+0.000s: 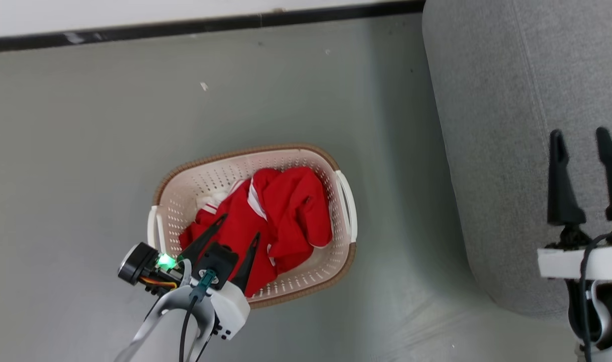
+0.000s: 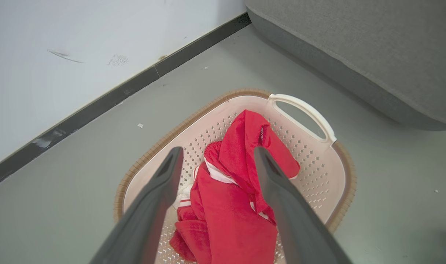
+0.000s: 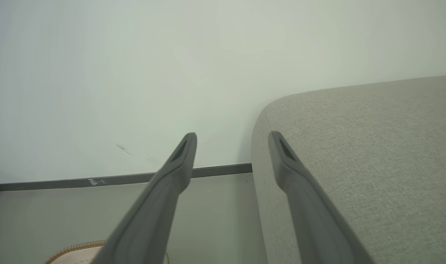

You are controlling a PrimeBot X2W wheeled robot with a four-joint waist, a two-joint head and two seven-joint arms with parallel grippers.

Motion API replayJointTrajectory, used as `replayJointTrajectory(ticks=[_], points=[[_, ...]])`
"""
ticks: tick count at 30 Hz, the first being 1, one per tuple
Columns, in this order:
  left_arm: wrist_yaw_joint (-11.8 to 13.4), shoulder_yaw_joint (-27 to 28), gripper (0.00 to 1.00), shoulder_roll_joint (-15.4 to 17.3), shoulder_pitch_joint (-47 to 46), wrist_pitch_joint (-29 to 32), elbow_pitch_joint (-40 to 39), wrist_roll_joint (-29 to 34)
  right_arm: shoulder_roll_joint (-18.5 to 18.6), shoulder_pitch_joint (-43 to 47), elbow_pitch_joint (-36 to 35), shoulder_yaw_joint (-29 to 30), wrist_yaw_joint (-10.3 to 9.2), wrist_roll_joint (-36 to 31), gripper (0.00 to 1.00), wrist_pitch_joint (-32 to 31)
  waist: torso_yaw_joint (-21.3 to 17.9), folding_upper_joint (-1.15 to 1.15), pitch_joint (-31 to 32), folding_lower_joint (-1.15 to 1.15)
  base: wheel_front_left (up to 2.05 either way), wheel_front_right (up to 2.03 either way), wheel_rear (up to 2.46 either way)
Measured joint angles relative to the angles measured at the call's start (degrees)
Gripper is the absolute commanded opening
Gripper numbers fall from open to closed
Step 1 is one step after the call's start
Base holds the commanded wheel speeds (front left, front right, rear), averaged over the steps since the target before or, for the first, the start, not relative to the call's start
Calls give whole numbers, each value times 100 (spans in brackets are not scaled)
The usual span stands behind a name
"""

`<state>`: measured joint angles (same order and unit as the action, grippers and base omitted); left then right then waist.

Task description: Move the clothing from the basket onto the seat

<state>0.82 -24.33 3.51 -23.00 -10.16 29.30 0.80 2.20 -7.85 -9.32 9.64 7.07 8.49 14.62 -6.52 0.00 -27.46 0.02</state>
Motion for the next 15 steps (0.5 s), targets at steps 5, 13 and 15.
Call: replayJointTrajectory(ticks=[5, 13, 15], points=[[0, -100, 100, -3, -270, -1, 216, 190, 1, -232, -134, 65, 0, 75, 100, 0, -115, 0, -336, 0, 0, 0, 0], [4, -167, 100, -1, -631, -7, 539, 334, 1, -573, -248, 26, 0, 162, 100, 0, -287, 0, -834, -1, 0, 0, 0], [4, -199, 100, 1, -732, -8, 611, 359, 2, -668, -288, 14, 0, 162, 100, 0, -325, 0, -950, -1, 0, 0, 0]])
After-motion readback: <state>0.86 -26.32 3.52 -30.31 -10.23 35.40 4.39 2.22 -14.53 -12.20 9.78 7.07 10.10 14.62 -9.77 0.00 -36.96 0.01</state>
